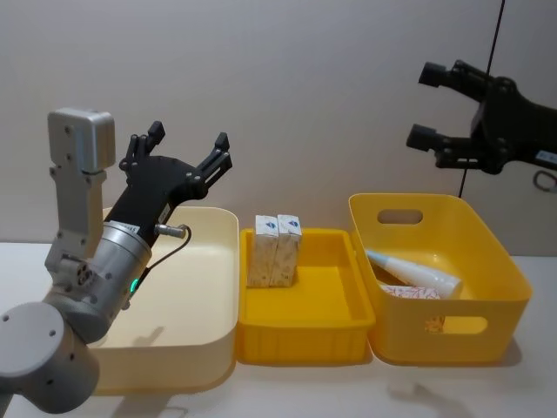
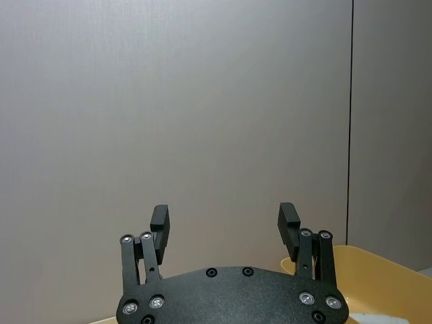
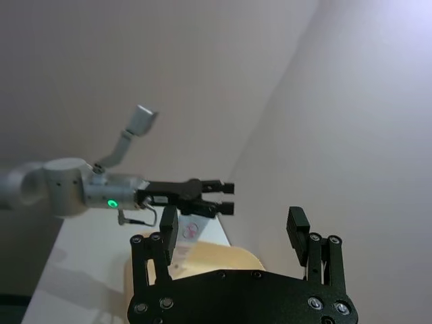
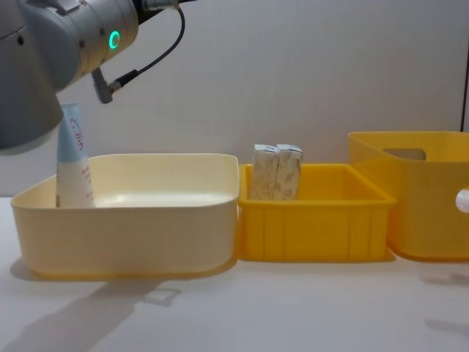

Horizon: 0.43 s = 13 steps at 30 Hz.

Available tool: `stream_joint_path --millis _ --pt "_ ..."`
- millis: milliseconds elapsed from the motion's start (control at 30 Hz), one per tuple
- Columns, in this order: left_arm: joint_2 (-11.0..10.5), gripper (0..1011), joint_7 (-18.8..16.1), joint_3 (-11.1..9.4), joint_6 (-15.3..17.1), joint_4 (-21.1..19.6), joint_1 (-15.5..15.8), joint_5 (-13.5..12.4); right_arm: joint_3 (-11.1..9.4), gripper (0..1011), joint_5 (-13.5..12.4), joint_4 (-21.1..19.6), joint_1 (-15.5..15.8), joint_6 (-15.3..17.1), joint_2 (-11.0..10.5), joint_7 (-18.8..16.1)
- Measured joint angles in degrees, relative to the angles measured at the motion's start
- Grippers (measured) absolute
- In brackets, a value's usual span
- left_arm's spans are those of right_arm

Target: Bimanual collaborative sorting of washing and personal care products

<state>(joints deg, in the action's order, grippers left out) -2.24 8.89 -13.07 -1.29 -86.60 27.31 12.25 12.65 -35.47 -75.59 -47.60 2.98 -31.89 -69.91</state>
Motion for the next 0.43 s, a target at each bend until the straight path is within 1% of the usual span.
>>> stream_joint_path --millis 67,100,167,300,333,433 --pt "0.00 999 0.00 0.00 0.00 0.00 0.00 0.00 -0.38 1001 -0.95 -0.30 0.25 -0.54 0.12 -0.98" --pt "0.00 999 0.00 0.00 0.00 0.00 0.00 0.00 -0.70 1001 -2.10 -0.53 0.47 -1.10 0.22 -2.12" --pt "0.00 999 0.00 0.00 0.00 0.00 0.00 0.00 -1.19 1001 -3.62 -0.96 0.86 -1.79 0.43 -3.58" --pt "0.00 999 0.00 0.00 0.00 0.00 0.00 0.00 -1.79 1001 -5.70 -1.55 1.32 -2.74 0.75 -5.67" --pt "0.00 999 0.00 0.00 0.00 0.00 0.00 0.00 -2.10 1001 -6.88 -1.86 1.52 -3.17 0.90 -6.71" --pt "0.00 1000 0.00 0.00 0.00 0.00 0.00 0.00 -2.70 1001 -8.69 -2.59 1.97 -3.76 1.17 -8.22"
